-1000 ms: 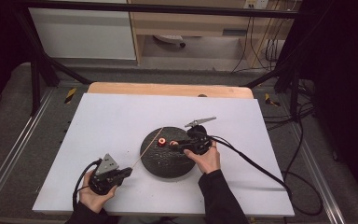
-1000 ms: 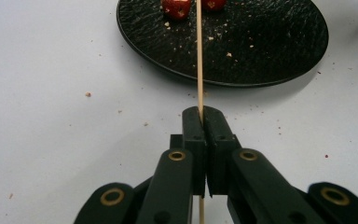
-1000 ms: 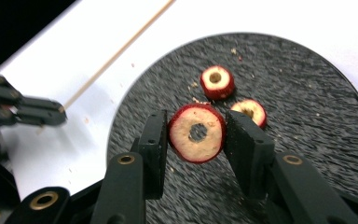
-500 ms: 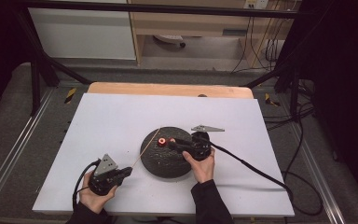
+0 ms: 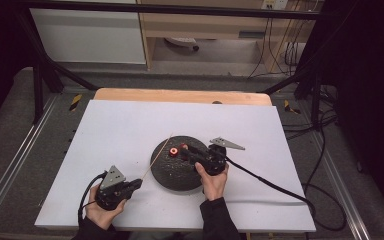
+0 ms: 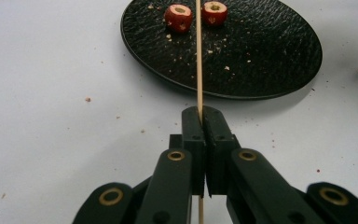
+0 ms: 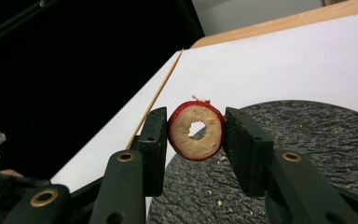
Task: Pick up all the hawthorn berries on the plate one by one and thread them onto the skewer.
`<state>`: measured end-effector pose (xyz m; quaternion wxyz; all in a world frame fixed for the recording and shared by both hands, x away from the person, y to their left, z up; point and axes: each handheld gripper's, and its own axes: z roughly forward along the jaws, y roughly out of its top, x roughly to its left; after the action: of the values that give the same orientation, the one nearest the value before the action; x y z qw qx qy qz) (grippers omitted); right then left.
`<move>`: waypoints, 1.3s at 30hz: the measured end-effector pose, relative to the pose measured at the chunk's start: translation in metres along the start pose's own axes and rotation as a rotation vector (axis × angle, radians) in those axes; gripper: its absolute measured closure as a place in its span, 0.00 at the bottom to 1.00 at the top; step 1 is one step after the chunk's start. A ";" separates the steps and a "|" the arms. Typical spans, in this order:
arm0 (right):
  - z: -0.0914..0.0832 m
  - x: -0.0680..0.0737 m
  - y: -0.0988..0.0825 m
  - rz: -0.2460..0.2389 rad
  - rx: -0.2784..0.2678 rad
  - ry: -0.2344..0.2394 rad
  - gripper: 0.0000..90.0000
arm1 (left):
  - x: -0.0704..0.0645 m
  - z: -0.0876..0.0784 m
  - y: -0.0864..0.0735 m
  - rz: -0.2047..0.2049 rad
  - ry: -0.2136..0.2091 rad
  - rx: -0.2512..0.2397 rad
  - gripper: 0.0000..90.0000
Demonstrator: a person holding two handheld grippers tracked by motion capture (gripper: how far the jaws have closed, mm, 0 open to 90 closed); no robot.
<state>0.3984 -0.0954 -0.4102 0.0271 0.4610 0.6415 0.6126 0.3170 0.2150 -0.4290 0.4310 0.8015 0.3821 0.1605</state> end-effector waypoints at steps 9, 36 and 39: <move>-0.001 0.003 0.005 0.052 -0.116 0.021 0.68 | -0.001 0.000 0.000 -0.016 -0.003 -0.015 0.98; 0.016 -0.011 0.015 0.200 -0.283 0.025 0.68 | -0.011 0.004 0.000 -0.039 -0.039 -0.033 0.98; 0.018 -0.012 0.014 0.208 -0.291 0.034 0.68 | -0.013 0.005 0.000 -0.043 -0.048 -0.032 0.98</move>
<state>0.4240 -0.0914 -0.4092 0.0193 0.5057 0.4951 0.7062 0.3116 0.2028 -0.4304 0.4563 0.7898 0.3860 0.1380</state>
